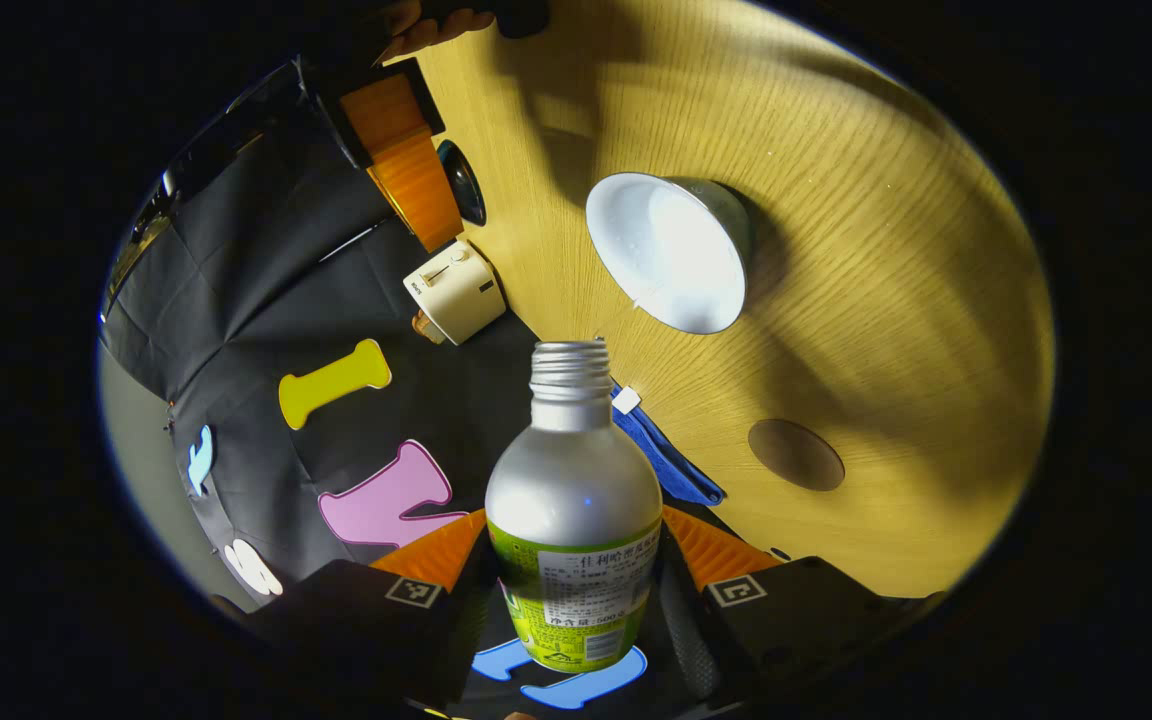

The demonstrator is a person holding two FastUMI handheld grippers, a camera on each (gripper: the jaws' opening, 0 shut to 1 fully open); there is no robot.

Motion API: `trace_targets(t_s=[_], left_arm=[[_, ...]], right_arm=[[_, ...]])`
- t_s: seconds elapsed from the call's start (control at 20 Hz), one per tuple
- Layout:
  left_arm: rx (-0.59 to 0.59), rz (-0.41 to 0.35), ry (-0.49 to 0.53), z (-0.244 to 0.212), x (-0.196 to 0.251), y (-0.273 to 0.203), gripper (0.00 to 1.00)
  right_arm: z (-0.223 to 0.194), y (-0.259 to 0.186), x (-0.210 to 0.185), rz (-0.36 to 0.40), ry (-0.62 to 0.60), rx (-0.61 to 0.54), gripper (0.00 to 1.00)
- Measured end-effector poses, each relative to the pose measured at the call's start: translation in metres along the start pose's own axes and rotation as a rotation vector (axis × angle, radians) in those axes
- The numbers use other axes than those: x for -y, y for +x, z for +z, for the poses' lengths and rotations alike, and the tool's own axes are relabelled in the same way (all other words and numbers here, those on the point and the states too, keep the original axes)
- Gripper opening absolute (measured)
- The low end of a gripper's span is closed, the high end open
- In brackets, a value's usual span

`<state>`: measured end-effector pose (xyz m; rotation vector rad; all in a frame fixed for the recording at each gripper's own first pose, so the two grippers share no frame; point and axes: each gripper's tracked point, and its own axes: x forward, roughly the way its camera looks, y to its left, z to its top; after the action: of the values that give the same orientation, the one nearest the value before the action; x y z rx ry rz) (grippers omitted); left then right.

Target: Open the teacup lid with one hand, grasp the water bottle and pour water into the teacup with the other hand; after pouring, place the water bottle on the coaster and then close the teacup lid.

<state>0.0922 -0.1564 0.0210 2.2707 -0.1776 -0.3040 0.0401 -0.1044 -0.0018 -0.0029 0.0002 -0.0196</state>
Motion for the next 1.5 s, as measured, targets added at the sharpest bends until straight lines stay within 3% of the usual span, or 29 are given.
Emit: trace_targets(t_s=[0.45,0.65,0.9,1.4,1.5], left_arm=[[0.015,-0.002,-0.018,0.001,-0.001,0.003,0.81],[0.02,-0.007,-0.15,-0.001,0.001,0.004,0.81],[0.031,0.042,-0.581,-0.014,-0.006,0.012,0.81],[0.01,0.259,-1.857,-0.056,0.024,0.056,0.8],[0.025,0.285,-2.021,-0.059,0.03,0.067,0.8]], right_arm=[[0.0,0.0,0.0,0.0,0.0,0.0,0.27],[0.0,0.0,0.0,0.0,0.0,0.0,0.27],[0.0,0.0,0.0,0.0,0.0,0.0,0.27],[0.0,0.0,0.006,-0.031,-0.002,0.0,0.27],[0.0,0.0,0.006,-0.03,-0.001,0.0,0.27]])
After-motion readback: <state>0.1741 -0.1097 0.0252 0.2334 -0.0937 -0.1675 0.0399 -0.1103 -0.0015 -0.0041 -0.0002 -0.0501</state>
